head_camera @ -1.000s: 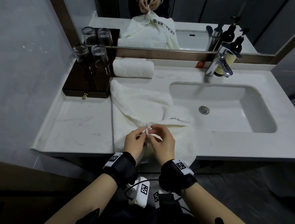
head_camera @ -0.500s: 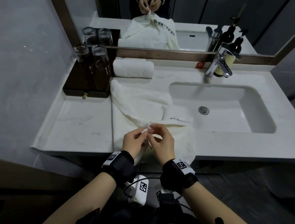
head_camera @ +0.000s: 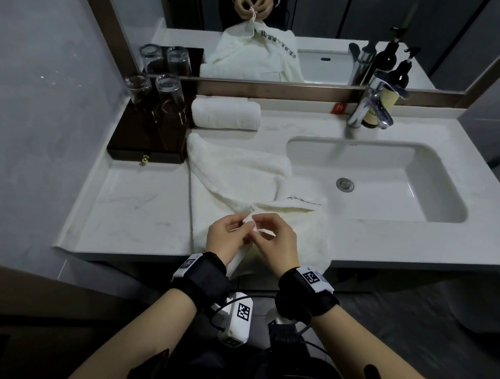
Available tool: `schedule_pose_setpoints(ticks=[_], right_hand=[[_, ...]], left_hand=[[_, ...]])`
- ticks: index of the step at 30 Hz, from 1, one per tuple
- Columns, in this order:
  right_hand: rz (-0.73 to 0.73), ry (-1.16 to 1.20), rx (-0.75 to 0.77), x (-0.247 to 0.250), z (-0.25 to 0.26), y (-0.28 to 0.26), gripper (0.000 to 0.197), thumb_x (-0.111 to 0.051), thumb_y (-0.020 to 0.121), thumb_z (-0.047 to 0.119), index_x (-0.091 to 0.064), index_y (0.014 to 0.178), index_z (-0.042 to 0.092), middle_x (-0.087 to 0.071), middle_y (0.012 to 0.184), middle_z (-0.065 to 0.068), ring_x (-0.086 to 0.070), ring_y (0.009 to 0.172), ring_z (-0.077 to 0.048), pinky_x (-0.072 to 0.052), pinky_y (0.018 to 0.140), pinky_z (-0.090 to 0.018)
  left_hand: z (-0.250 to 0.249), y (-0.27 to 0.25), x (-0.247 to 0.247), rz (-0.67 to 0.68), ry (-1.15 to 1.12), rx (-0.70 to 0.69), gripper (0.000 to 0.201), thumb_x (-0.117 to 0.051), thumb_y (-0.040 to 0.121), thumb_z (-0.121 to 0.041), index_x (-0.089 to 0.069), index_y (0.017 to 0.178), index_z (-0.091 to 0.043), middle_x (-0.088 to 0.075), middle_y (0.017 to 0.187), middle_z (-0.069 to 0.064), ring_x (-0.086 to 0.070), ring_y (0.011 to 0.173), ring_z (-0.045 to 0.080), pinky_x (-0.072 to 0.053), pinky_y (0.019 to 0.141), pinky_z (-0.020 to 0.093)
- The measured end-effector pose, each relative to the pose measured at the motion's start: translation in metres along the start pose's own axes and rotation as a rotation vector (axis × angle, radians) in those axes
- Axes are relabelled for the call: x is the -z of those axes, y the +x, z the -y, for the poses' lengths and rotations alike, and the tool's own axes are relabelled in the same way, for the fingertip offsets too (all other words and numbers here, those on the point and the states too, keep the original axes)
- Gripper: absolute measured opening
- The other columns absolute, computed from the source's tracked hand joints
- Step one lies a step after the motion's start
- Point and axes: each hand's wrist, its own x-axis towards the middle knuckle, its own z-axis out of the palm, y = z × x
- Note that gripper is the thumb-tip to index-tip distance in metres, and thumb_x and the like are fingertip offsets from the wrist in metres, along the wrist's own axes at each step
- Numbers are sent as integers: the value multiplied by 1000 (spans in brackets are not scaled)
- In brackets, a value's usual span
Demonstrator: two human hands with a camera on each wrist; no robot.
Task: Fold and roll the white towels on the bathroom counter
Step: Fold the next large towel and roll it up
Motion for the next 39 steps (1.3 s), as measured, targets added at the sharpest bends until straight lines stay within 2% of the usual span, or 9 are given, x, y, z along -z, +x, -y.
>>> schedule_pose_setpoints(ticks=[7,10,13,20,23,27,31,35,39], right_hand=[[2,-250,97,4,-6,5,27,-65,71,0,-57,92,13,-60,89,1,-52,73,-8,-43,68,-20],[-59,-518,28,19,-16,10,31,-61,68,-2,-57,95,13,-60,97,-4,-53,91,-25,-40,79,-35],[-104,-758,-88,39,-25,15,36,-58,70,0,-55,102,15,-55,107,-7,-48,103,-30,-35,80,-36],[-287,-600,-224,70,-46,2,41,-52,69,-8,-53,105,12,-48,111,-10,-45,105,-32,-38,84,-40],[-174,-548,-271,71,-52,-7,38,-51,72,-4,-49,106,11,-47,110,-9,-52,98,-32,-41,76,-34],[60,-608,-444,74,-42,0,18,-57,82,17,-52,98,11,-62,92,-11,-65,81,-31,-49,68,-34],[67,48,-601,83,-10,30,16,-48,95,12,-52,91,-3,-63,55,-15,-60,38,-23,-44,35,-22],[-63,493,-473,92,22,67,27,-36,87,-14,-60,87,-2,-65,88,-21,-69,70,-29,-58,54,-27],[-207,560,-286,89,44,97,48,-29,77,-22,-61,105,-1,-63,91,-14,-61,87,-28,-59,64,-29]], left_hand=[[-22,17,0,-31,92,-93,9,-52,93,-10,-48,101,-10,-57,102,10,-59,79,12,-55,65,22],[-45,26,1,1,23,-159,10,-45,96,-8,-48,101,-15,-55,91,4,-57,72,11,-53,63,23],[-66,34,4,19,28,-223,25,-39,98,-7,-56,90,-23,-55,87,3,-57,73,11,-54,68,27],[-86,67,29,-177,38,-233,23,-35,99,-8,-57,101,-15,-58,111,14,-56,97,21,-51,84,40],[-98,79,39,-276,42,-257,25,-34,98,-7,-58,104,-14,-57,120,21,-57,106,29,-49,96,45],[-118,91,55,-396,84,-327,25,-36,96,-8,-59,99,-17,-59,110,14,-57,111,33,-47,98,49],[-130,98,69,-446,163,-369,27,-36,96,-10,-62,103,-15,-60,118,15,-57,111,29,-46,99,47],[-137,101,74,-410,131,-343,29,-36,98,-9,-62,110,-8,-58,108,11,-57,101,25,-52,89,43],[-141,103,74,-348,77,-277,27,-37,99,-11,-61,110,-7,-54,102,8,-54,97,22,-53,79,38]])
